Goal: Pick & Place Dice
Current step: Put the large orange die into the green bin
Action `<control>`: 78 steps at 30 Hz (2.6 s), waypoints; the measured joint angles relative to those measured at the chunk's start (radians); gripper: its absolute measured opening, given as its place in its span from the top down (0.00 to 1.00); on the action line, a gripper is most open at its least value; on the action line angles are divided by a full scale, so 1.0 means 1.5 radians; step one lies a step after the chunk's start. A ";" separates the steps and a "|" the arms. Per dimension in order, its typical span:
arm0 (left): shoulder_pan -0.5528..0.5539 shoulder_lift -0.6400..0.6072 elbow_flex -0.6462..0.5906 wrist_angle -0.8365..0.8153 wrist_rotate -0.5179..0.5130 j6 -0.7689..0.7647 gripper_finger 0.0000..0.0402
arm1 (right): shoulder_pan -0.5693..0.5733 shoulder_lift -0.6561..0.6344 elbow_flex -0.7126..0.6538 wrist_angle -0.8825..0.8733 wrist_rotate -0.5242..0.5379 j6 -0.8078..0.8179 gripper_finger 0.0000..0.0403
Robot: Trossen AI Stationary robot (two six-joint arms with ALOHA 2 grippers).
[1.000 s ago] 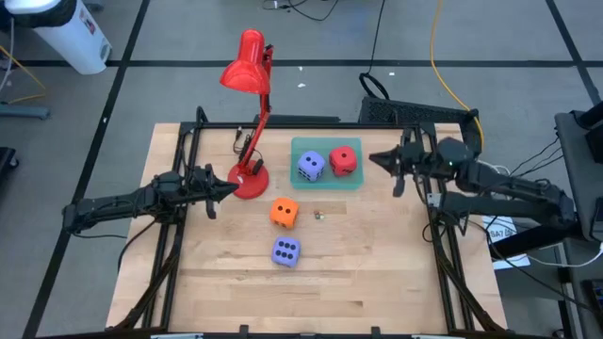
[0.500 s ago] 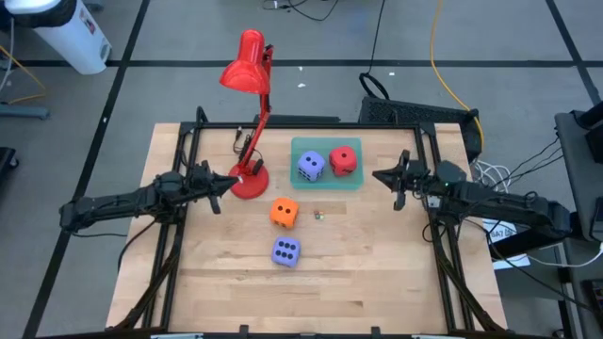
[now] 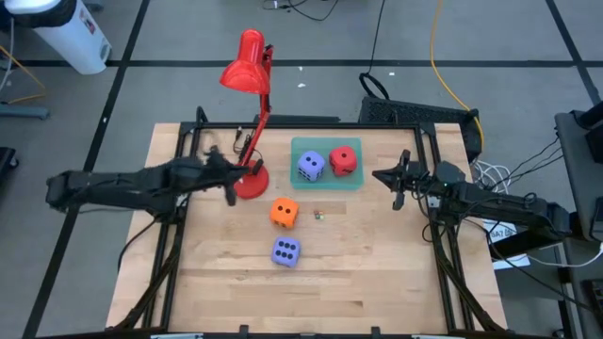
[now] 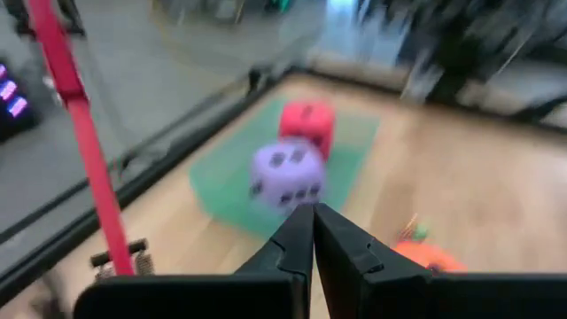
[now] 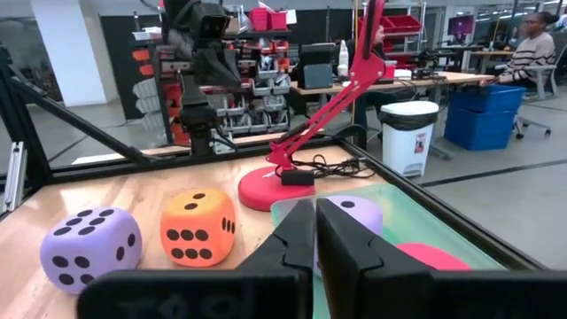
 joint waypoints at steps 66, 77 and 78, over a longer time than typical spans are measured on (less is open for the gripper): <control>-0.015 0.791 0.578 -0.500 0.325 0.316 0.00 | 0.000 0.000 0.001 0.029 -0.050 0.002 0.94; -0.015 0.804 0.578 -0.489 0.317 0.295 0.01 | 0.000 0.000 0.001 0.029 -0.050 0.002 0.94; -0.016 0.804 0.578 -0.489 0.314 0.288 0.01 | 0.000 0.000 0.001 0.029 -0.050 0.002 0.94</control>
